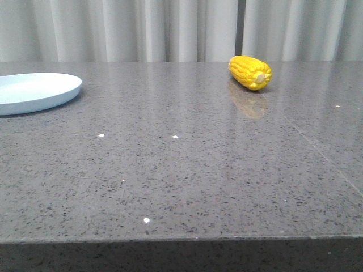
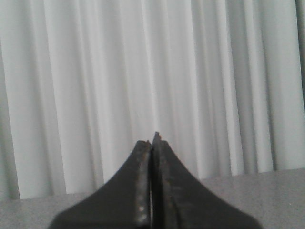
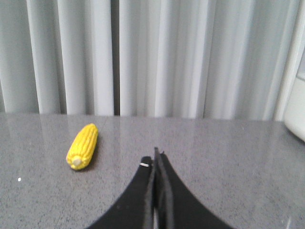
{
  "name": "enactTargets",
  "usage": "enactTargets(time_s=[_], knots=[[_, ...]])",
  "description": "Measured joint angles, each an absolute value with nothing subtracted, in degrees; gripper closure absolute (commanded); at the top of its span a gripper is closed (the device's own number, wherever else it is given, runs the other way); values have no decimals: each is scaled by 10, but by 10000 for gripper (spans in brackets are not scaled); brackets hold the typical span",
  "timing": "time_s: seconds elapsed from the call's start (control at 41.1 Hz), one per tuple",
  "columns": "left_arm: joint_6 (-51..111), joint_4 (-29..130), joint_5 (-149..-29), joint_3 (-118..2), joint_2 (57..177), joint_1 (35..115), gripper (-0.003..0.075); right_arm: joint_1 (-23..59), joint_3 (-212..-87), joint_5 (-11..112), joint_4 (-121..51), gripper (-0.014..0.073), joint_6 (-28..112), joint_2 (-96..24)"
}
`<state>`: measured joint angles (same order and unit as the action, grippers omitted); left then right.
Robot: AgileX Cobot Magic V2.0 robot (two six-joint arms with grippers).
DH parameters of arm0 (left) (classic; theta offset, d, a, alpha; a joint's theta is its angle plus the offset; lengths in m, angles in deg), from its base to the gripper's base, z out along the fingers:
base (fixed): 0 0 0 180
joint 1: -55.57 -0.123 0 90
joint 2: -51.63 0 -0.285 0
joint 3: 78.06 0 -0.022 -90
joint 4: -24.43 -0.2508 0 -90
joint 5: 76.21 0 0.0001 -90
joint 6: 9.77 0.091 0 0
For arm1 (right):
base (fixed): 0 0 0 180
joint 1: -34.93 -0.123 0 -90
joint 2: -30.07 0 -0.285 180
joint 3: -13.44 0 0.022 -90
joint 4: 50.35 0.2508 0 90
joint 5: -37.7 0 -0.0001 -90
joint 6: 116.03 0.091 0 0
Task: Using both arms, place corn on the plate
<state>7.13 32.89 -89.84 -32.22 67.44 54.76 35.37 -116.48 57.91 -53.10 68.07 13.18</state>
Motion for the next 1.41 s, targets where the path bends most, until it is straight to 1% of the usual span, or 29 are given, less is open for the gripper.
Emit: enactTargets(time_s=[0.073,0.17,0.413,0.535,0.584,0.632,0.657,0.681,0.73,0.754,0.827,0.876,0.924,0.973,1.143,1.289,1.411], knots=[[71,329,-946,-364,714,548,741,354,-1199,614,-531,662,681,94],[71,329,-1000,-389,756,548,741,354,-1226,651,-531,662,681,45],[71,342,-1075,-385,832,548,741,354,-1231,698,-530,662,681,-52],[71,346,-1081,-375,850,548,741,354,-1231,707,-530,659,681,-89],[71,348,-1081,-370,855,548,740,354,-1231,709,-530,645,681,-100],[71,347,-1082,-366,859,548,731,354,-1231,710,-530,586,681,-109],[71,347,-1082,-364,860,548,719,354,-1231,710,-530,562,681,-112],[71,348,-1084,-364,860,548,699,354,-1231,710,-530,508,681,-116],[71,348,-1085,-363,861,548,626,354,-1231,710,-530,395,681,-119],[71,348,-1085,-363,861,548,570,354,-1231,710,-530,326,681,-120],[71,348,-1085,-363,862,548,389,354,-1231,710,-530,169,681,-123],[71,348,-1084,-363,862,548,293,354,-1231,710,-530,114,681,-123],[71,348,-1084,-363,862,548,234,354,-1231,710,-530,94,681,-123],[71,348,-1084,-363,862,548,219,354,-1231,710,-530,94,681,-123],[71,349,-1129,-389,896,548,228,354,-1231,710,-530,94,681,-123],[71,349,-1177,-438,986,548,227,354,-1231,711,-530,94,681,-123],[71,349,-1191,-471,1069,548,227,354,-1231,711,-530,94,681,-123]])
